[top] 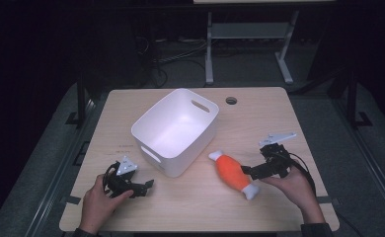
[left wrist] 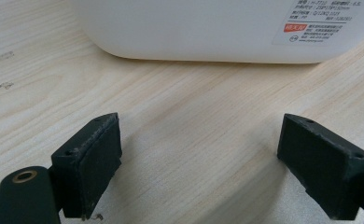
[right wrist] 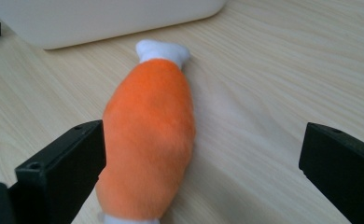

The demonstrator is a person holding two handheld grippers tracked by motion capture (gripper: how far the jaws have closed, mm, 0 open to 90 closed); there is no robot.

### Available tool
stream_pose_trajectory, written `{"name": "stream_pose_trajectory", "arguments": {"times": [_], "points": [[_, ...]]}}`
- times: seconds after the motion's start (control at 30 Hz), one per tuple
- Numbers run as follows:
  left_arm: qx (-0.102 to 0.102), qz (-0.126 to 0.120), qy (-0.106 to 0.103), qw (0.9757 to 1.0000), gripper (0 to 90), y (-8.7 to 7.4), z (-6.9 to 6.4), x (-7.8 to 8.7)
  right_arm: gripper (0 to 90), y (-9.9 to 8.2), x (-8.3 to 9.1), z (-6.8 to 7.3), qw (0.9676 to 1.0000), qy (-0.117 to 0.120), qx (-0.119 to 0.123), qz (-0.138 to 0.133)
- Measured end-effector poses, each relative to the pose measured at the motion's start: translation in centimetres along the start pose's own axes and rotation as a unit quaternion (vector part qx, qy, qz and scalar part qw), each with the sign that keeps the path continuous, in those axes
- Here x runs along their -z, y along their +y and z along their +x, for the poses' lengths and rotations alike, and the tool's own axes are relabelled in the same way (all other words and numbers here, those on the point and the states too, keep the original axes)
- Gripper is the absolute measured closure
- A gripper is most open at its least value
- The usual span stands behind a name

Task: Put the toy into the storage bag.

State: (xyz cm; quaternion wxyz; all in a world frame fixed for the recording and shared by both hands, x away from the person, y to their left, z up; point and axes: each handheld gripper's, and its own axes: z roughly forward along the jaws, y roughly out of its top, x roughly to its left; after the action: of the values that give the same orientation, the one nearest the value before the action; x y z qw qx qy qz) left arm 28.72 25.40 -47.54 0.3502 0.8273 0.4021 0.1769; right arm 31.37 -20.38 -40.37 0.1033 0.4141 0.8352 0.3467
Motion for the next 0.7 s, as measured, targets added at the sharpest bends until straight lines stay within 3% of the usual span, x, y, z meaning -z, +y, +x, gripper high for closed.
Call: {"name": "stream_pose_trajectory", "arguments": {"times": [0.37,0.7], "points": [[-0.001,0.001,0.000,1.0000,12.7,0.0,0.0,0.0,0.2,2.1,-2.5,2.1,0.9995,0.019,0.022,0.007],[-0.002,0.002,0.000,1.0000,12.7,0.0,0.0,0.0,0.2,2.8,-4.7,3.4,0.9989,0.013,0.036,0.027]]}}
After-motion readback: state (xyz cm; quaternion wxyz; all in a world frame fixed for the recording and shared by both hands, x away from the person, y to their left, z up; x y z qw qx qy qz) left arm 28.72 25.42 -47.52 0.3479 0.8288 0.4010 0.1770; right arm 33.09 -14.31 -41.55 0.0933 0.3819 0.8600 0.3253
